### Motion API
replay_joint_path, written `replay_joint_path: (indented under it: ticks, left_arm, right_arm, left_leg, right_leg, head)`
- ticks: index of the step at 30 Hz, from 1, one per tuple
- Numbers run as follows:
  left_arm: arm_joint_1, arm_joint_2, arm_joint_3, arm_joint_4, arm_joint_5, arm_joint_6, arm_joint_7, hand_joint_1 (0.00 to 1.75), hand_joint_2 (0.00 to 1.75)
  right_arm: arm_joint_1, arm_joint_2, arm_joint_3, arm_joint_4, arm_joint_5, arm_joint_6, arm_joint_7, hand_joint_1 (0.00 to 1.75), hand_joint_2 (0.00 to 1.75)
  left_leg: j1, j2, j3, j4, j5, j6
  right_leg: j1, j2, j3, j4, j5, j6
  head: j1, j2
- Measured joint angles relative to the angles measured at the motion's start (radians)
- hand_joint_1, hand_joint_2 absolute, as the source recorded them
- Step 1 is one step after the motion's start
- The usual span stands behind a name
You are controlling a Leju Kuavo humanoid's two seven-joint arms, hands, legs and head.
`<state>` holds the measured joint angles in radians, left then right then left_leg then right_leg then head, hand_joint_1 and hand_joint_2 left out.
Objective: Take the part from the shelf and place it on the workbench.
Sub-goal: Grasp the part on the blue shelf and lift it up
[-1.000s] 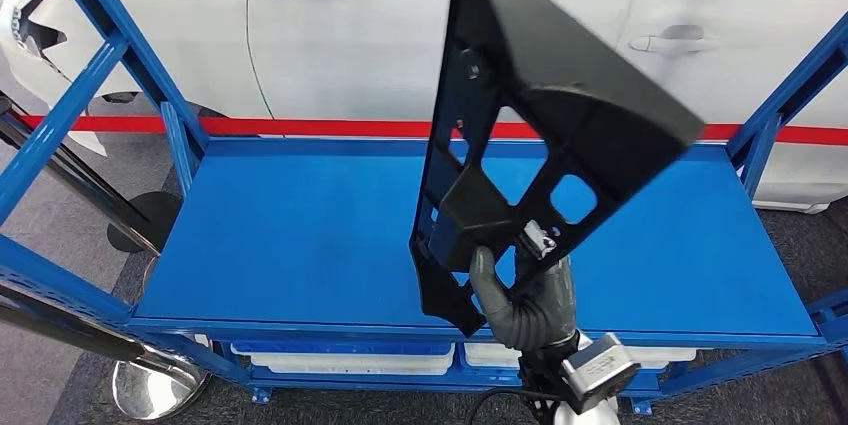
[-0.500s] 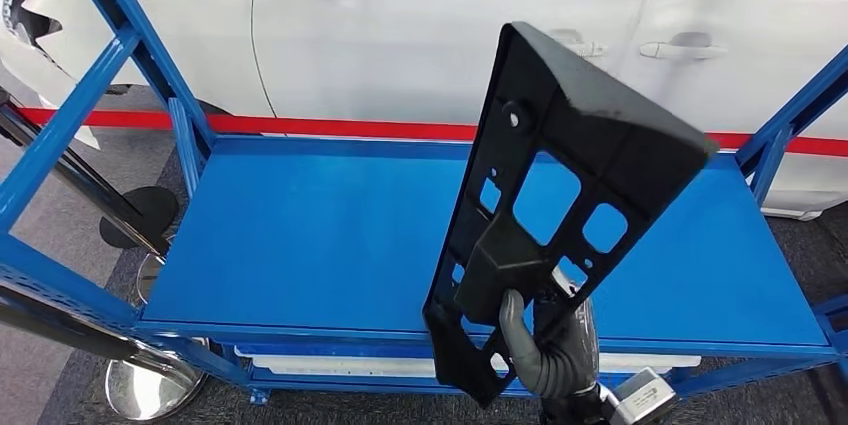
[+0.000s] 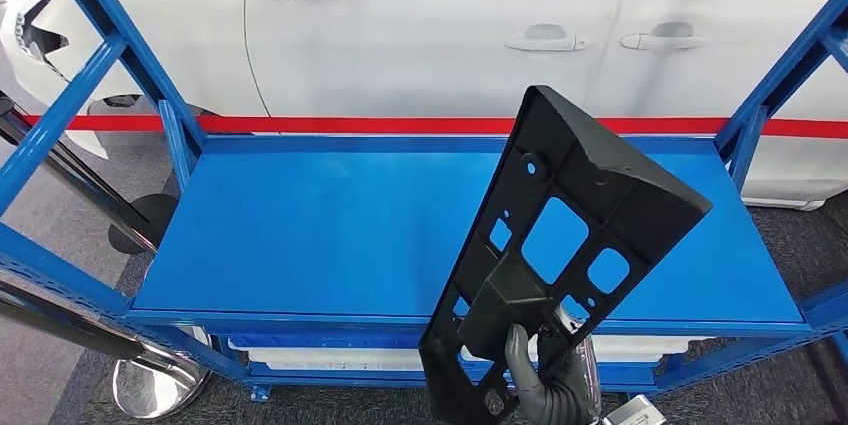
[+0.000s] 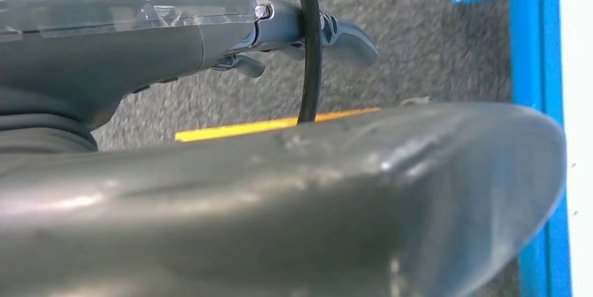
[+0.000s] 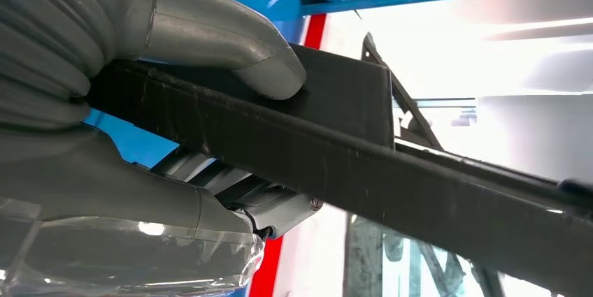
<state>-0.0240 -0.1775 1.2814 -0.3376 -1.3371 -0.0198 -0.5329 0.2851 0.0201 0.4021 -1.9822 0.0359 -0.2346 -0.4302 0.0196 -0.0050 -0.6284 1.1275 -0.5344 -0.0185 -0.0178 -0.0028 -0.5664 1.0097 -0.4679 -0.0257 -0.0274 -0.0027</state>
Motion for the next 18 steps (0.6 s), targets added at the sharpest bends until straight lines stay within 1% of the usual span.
replay_joint_path:
  ticks: [1,2,3,4,5,6,7,8,9,10,11,12,13,14,15,16,17,18]
  left_arm:
    - [0.000,-0.001,0.001,0.000,0.000,0.000,0.000,0.00,0.00]
    - [0.000,-0.001,0.002,0.000,0.000,0.000,0.000,0.00,0.00]
    - [0.000,-0.001,0.004,0.000,-0.001,0.000,0.000,0.00,0.00]
    - [0.000,-0.001,0.005,0.000,-0.001,0.000,0.000,0.00,0.00]
    - [-0.001,-0.001,0.006,-0.001,-0.002,0.000,0.001,0.00,0.00]
    - [-0.002,-0.001,0.006,-0.001,-0.004,0.000,0.001,0.00,0.00]
    - [-0.004,-0.001,0.006,-0.002,-0.007,0.000,0.002,0.00,0.00]
    - [-0.006,-0.001,0.006,-0.002,-0.010,0.000,0.002,0.00,0.00]
    - [-0.008,-0.001,0.006,-0.002,-0.013,0.000,0.002,0.00,0.00]
    - [-0.009,0.000,0.006,-0.002,-0.016,0.000,0.002,0.00,0.00]
    - [-0.009,-0.001,0.006,-0.002,-0.019,0.000,0.002,0.00,0.00]
    - [-0.009,-0.001,0.006,-0.002,-0.022,0.000,0.003,0.00,0.00]
    - [-0.010,-0.001,0.006,-0.002,-0.025,0.000,0.003,0.00,0.00]
    - [-0.011,-0.001,0.006,-0.002,-0.028,0.000,0.003,0.00,0.00]
    - [-0.012,-0.001,0.006,-0.002,-0.030,0.000,0.004,0.00,0.00]
    - [-0.012,0.000,0.006,-0.002,-0.033,0.001,0.004,0.00,0.00]
    - [-0.012,0.000,0.006,-0.002,-0.035,0.001,0.005,0.00,0.00]
    - [-0.012,0.001,0.006,-0.002,-0.037,0.001,0.006,0.00,0.00]
  right_arm:
    - [0.001,0.000,0.000,0.001,0.000,0.000,0.000,1.75,1.75]
    - [0.003,0.000,0.000,0.003,0.000,0.000,0.000,1.75,1.75]
    - [0.005,-0.001,0.000,0.005,0.000,0.000,0.000,1.75,1.75]
    - [0.007,-0.001,0.000,0.007,0.000,0.000,0.000,1.75,1.75]
    - [0.008,-0.001,0.000,0.008,0.001,0.000,0.000,1.75,1.75]
    - [0.009,-0.001,0.000,0.008,0.001,-0.002,0.000,1.75,1.75]
    - [0.011,-0.001,0.000,0.008,0.002,-0.003,0.000,1.75,1.75]
    - [0.013,-0.001,0.000,0.008,0.003,-0.004,-0.001,1.75,1.75]
    - [0.014,-0.002,0.000,0.008,0.003,-0.006,-0.002,1.75,1.75]
    - [0.016,-0.002,0.000,0.008,0.004,-0.006,-0.003,1.75,1.75]
    - [0.018,-0.003,0.000,0.007,0.004,-0.007,-0.004,1.75,1.75]
    - [0.020,-0.003,-0.001,0.006,0.004,-0.010,-0.005,1.75,1.75]
    - [0.023,-0.004,-0.001,0.005,0.005,-0.012,-0.006,1.75,1.75]
    - [0.025,-0.005,-0.001,0.003,0.005,-0.015,-0.007,1.75,1.75]
    - [0.027,-0.006,-0.001,0.000,0.005,-0.016,-0.008,1.75,1.75]
    - [0.027,-0.007,-0.001,-0.002,0.005,-0.016,-0.010,1.75,1.75]
    - [0.027,-0.008,-0.001,-0.004,0.005,-0.015,-0.012,1.75,1.75]
    - [0.027,-0.009,-0.002,-0.005,0.006,-0.015,-0.014,1.75,1.75]
  left_leg:
    - [0.000,0.000,-0.021,0.068,-0.046,-0.002]
    - [0.000,0.000,-0.037,0.130,-0.081,-0.004]
    - [0.000,0.000,-0.037,0.162,-0.097,-0.003]
    - [0.000,0.000,-0.018,0.157,-0.096,-0.001]
    - [-0.001,0.000,0.022,0.110,-0.078,0.003]
    - [-0.002,0.000,0.076,0.034,-0.055,0.009]
    - [-0.005,0.001,0.123,-0.038,-0.039,0.016]
    - [-0.009,0.000,0.155,-0.091,-0.026,0.021]
    - [-0.013,0.000,0.170,-0.121,-0.020,0.026]
    - [-0.017,0.000,0.169,-0.126,-0.016,0.030]
    - [-0.018,0.000,0.166,-0.128,-0.006,0.035]
    - [-0.017,0.002,0.162,-0.131,0.005,0.040]
    - [-0.014,0.005,0.155,-0.135,0.018,0.046]
    - [-0.011,0.007,0.145,-0.140,0.032,0.053]
    - [-0.009,0.011,0.133,-0.142,0.044,0.057]
    - [-0.009,0.012,0.119,-0.142,0.054,0.061]
    - [-0.009,0.013,0.105,-0.141,0.064,0.062]
    - [-0.010,0.014,0.091,-0.139,0.074,0.060]
  right_leg:
    - [0.002,-0.001,-0.011,0.001,0.007,-0.004]
    - [0.005,-0.001,-0.023,0.003,0.015,-0.005]
    - [0.008,-0.001,-0.036,0.006,0.022,-0.005]
    - [0.011,-0.002,-0.048,0.010,0.029,-0.005]
    - [0.012,-0.001,-0.059,0.014,0.035,-0.004]
    - [0.014,-0.001,-0.069,0.018,0.041,-0.002]
    - [0.016,-0.002,-0.076,0.021,0.047,0.002]
    - [0.017,-0.002,-0.080,0.023,0.053,0.006]
    - [0.016,-0.003,-0.082,0.024,0.059,0.012]
    - [0.015,-0.004,-0.081,0.023,0.065,0.019]
    - [0.014,-0.004,-0.081,0.020,0.073,0.026]
    - [0.012,-0.002,-0.083,0.020,0.075,0.032]
    - [0.012,0.001,-0.088,0.028,0.062,0.037]
    - [0.012,0.003,-0.098,0.054,0.028,0.042]
    - [0.011,0.005,-0.113,0.099,-0.021,0.045]
    - [0.011,0.005,-0.128,0.156,-0.075,0.048]
    - [0.009,0.005,-0.140,0.217,-0.118,0.051]
    - [0.007,0.005,-0.142,0.264,-0.135,0.053]
  head:
    - [0.000,0.000]
    - [0.000,0.000]
    - [0.000,0.000]
    - [0.000,0.000]
    - [0.000,0.000]
    - [0.000,0.000]
    - [0.000,0.000]
    - [0.000,0.000]
    - [0.000,0.000]
    - [0.000,0.000]
    - [0.000,0.000]
    - [0.000,0.000]
    - [0.000,0.000]
    - [0.000,0.000]
    - [0.000,0.000]
    - [0.000,0.000]
    - [0.000,0.000]
    - [0.000,0.000]
